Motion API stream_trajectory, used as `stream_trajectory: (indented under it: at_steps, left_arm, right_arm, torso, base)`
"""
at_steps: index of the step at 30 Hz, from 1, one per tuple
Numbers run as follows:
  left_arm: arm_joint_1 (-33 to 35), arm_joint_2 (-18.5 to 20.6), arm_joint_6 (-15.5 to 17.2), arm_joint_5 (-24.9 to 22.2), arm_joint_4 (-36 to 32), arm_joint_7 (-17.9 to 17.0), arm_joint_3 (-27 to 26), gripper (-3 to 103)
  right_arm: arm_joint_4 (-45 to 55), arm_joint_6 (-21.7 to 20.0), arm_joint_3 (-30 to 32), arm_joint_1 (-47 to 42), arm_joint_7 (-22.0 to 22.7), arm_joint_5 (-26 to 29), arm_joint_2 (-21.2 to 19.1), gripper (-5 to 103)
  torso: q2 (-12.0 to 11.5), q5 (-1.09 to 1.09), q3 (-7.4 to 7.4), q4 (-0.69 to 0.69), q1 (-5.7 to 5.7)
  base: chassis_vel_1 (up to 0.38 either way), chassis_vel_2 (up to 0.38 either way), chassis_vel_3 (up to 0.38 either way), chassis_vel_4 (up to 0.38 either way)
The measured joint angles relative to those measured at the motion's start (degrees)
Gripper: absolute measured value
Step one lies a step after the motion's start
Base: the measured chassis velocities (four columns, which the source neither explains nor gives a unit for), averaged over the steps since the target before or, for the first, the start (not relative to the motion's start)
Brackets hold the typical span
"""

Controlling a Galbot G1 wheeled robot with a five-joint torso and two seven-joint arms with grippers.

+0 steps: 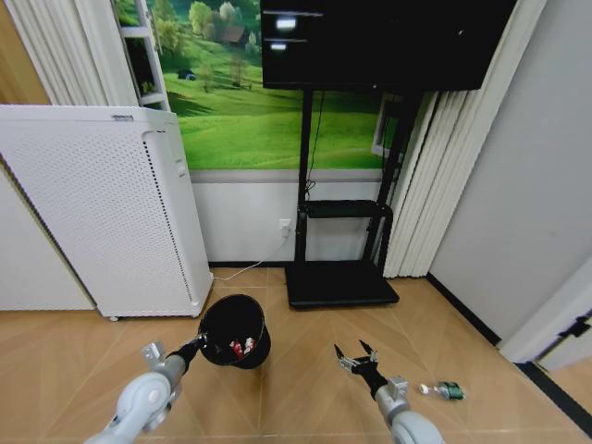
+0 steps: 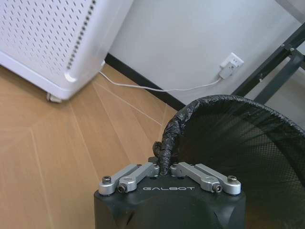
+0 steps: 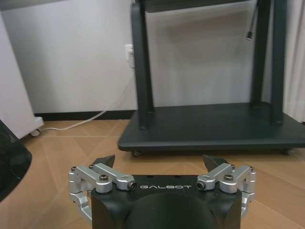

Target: Pick up the trash bin and place the garbage on the floor into it.

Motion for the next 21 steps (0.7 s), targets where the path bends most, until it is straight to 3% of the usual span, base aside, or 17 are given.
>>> stream_trajectory:
  at_steps: [4, 5, 6, 8, 10, 13, 15, 21]
  left_arm:
    - [1.86, -1.99, 0.11, 0.38, -1.03, -0.03, -0.60, 3]
    - [2.30, -2.51, 0.12, 0.61, -1.37, -0.02, -0.74, 3]
    - [2.30, -2.51, 0.12, 0.61, -1.37, -0.02, -0.74, 3]
    - [2.66, -2.91, 0.11, 0.76, -1.48, 0.00, -1.23, 3]
    - [3.19, -3.22, 0.12, 0.94, -1.60, 0.04, -1.73, 3]
    - [3.41, -3.28, 0.12, 0.99, -1.69, 0.07, -1.87, 3]
    - [4.27, -3.42, 0.14, 1.12, -2.28, 0.29, -2.47, 3]
    - [5.68, -3.91, 0.14, 1.38, -2.88, 0.75, -4.36, 3]
  right_arm:
    - [-3.20, -0.01, -0.03, 0.66, 1.68, -0.58, 0.24, 100]
    - [-4.93, -1.29, -0.19, 1.67, 5.18, 0.20, 0.37, 100]
    - [-4.93, -1.29, -0.19, 1.67, 5.18, 0.20, 0.37, 100]
    - [-6.08, -5.12, -0.63, 3.14, 11.67, 4.53, 0.47, 100]
    - [-7.74, -8.42, -0.85, 4.74, 16.20, 6.49, 0.84, 100]
    - [-8.60, -9.49, -0.98, 5.47, 17.96, 6.65, 1.16, 100]
    - [-11.84, -12.98, -1.66, 8.71, 24.95, 8.26, 3.53, 100]
    - [-14.95, -16.29, -3.30, 12.85, 35.15, 13.45, 7.58, 100]
  torso:
    - [0.00, -0.04, 0.00, -0.02, 0.00]
    - [0.00, 0.02, 0.00, -0.02, 0.00]
    - [0.00, 0.02, 0.00, -0.02, 0.00]
    - [0.00, -0.06, 0.01, 0.01, 0.00]
    - [0.00, 0.00, 0.01, -0.02, 0.00]
    - [0.00, -0.01, 0.01, -0.03, 0.00]
    - [-0.01, 0.00, 0.02, -0.05, 0.01]
    - [0.00, -0.03, 0.01, 0.02, 0.01]
  base:
    - [-0.263, -0.258, 0.241, 0.251]
    - [-0.308, -0.273, 0.245, 0.280]
    - [-0.308, -0.273, 0.245, 0.280]
    - [-0.312, -0.335, 0.310, 0.303]
    - [-0.347, -0.296, 0.325, 0.322]
    - [-0.314, -0.282, 0.328, 0.290]
    - [-0.246, -0.212, 0.238, 0.225]
    - [0.005, -0.072, 0.026, 0.021]
